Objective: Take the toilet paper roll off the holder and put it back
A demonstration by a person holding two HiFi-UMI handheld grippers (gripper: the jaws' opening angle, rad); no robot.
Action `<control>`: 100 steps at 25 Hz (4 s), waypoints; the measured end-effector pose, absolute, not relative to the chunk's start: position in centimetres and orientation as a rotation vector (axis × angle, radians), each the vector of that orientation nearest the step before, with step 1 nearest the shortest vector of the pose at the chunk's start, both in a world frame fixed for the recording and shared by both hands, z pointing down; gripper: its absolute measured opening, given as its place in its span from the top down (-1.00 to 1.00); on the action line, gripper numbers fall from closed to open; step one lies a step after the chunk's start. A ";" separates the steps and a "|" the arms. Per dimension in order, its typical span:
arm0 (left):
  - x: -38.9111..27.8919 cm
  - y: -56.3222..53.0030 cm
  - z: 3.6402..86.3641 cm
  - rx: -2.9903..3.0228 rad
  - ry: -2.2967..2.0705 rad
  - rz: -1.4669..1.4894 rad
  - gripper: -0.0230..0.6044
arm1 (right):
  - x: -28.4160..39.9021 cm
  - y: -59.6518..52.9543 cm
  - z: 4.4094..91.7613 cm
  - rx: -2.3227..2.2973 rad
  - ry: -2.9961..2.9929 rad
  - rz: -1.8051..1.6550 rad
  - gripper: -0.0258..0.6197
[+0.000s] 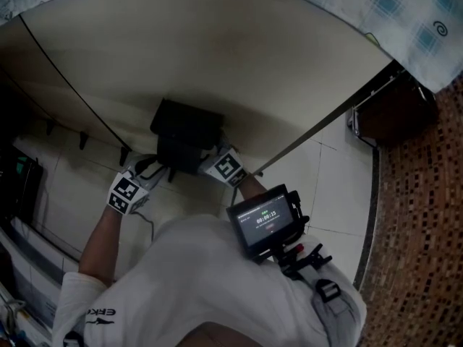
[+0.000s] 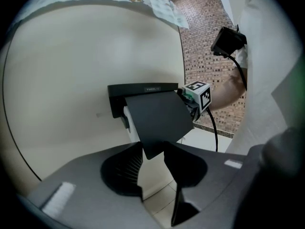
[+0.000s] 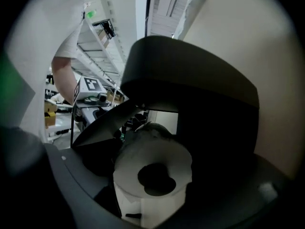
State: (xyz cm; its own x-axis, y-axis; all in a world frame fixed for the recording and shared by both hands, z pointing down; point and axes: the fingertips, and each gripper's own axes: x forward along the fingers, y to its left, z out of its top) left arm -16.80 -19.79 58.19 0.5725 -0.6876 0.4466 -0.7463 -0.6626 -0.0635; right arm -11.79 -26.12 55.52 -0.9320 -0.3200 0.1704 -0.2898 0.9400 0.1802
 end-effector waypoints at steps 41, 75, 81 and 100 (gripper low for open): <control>-16.9 -21.4 60.0 2.633 -1.231 0.675 0.52 | -3.0 -24.8 54.3 0.831 -2.854 -0.030 -0.48; -16.8 -26.4 59.9 2.608 -1.306 0.679 0.51 | -0.2 -25.5 50.5 1.198 -2.751 0.050 0.86; -17.1 -25.7 57.1 2.618 -1.366 0.628 0.51 | -0.2 -25.4 49.7 1.233 -2.728 0.061 0.86; -14.4 -22.7 50.4 2.571 -1.521 0.230 0.92 | -0.7 -23.6 48.3 1.230 -2.725 0.094 0.88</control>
State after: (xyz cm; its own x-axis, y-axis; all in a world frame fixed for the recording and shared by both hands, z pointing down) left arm -14.45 -22.65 50.40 0.4755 -0.8555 0.2049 -0.8778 -0.4767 0.0467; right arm -0.73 -23.58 48.33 -0.6526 -0.7401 0.1623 -0.7495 0.6620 0.0045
